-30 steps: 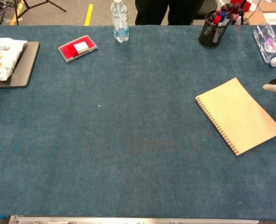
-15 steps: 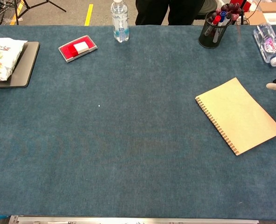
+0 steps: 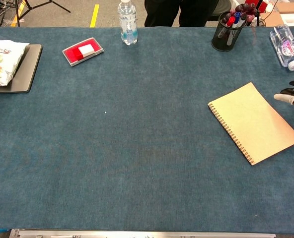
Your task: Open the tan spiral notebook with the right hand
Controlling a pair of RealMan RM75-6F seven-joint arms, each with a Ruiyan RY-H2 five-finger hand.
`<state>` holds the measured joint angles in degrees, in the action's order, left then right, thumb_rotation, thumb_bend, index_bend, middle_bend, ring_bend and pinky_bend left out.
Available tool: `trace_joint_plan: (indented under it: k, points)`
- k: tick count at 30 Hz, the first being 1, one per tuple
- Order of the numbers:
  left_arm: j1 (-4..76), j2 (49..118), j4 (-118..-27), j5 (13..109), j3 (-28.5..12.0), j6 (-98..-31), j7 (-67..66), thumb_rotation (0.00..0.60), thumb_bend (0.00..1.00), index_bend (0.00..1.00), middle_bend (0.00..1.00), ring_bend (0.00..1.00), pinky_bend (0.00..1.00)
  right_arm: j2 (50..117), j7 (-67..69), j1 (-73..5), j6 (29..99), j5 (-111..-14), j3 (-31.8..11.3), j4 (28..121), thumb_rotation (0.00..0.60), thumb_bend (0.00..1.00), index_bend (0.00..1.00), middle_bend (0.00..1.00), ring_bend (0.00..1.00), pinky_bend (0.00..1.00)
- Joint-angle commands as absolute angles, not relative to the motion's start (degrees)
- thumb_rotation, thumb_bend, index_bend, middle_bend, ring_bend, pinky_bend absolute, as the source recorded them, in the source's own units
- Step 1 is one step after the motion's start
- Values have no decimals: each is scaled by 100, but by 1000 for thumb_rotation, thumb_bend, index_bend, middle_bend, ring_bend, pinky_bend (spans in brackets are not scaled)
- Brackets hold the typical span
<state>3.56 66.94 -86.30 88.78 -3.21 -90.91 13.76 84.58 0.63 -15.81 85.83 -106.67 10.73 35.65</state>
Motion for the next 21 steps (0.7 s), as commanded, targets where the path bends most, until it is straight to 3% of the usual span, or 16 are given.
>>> trace_joint_plan:
  k: [1, 21]
  points:
    - [356, 6693, -8632, 8879, -320, -9090, 1377, 600, 19, 211, 261, 115, 365, 8479, 67, -1585, 8568, -10676, 1092, 3549, 600, 0, 143, 185, 112, 230]
    - [347, 6675, -8644, 8869, -325, -9094, 1407, 600, 19, 211, 262, 115, 365, 8643, 135, -1600, 8657, -10852, 1299, 3570, 600, 0, 143, 185, 112, 230]
